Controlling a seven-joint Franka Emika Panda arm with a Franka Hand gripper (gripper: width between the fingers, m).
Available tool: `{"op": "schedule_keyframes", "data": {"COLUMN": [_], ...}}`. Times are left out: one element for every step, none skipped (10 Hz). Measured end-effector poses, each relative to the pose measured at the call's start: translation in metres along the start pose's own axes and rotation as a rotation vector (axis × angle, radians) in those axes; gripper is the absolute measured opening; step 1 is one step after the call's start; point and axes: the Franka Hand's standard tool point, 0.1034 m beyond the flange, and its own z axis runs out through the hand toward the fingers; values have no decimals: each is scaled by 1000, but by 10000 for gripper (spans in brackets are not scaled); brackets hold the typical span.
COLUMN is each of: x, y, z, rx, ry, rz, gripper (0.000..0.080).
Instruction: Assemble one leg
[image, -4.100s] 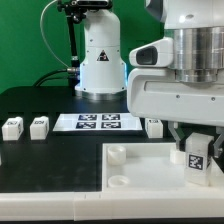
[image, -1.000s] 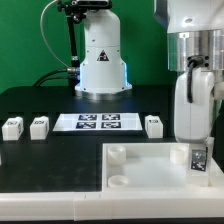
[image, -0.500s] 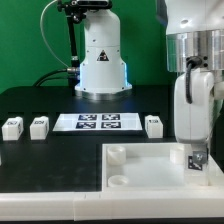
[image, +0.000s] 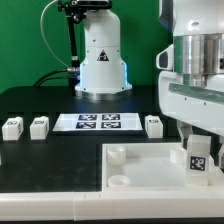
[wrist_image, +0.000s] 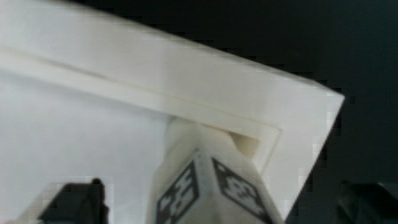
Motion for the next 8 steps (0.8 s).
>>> {"op": "schedule_keyframes", "data": {"x": [0, 2, 3, 8, 12, 11, 12, 12], "y": [0, 1, -1, -3, -1, -1, -1, -1], "z": [0, -1, -4, -5, -4, -4, -4, -4], "rx": [-1, -22, -59, -68, -71, -70, -69, -68], "ry": [1, 14, 28, 32, 28, 29, 30, 30], "rz": [-57, -265, -504, -761, -853, -823, -787, -763], "gripper": [649, 649, 649, 649, 649, 637, 637, 468]}}
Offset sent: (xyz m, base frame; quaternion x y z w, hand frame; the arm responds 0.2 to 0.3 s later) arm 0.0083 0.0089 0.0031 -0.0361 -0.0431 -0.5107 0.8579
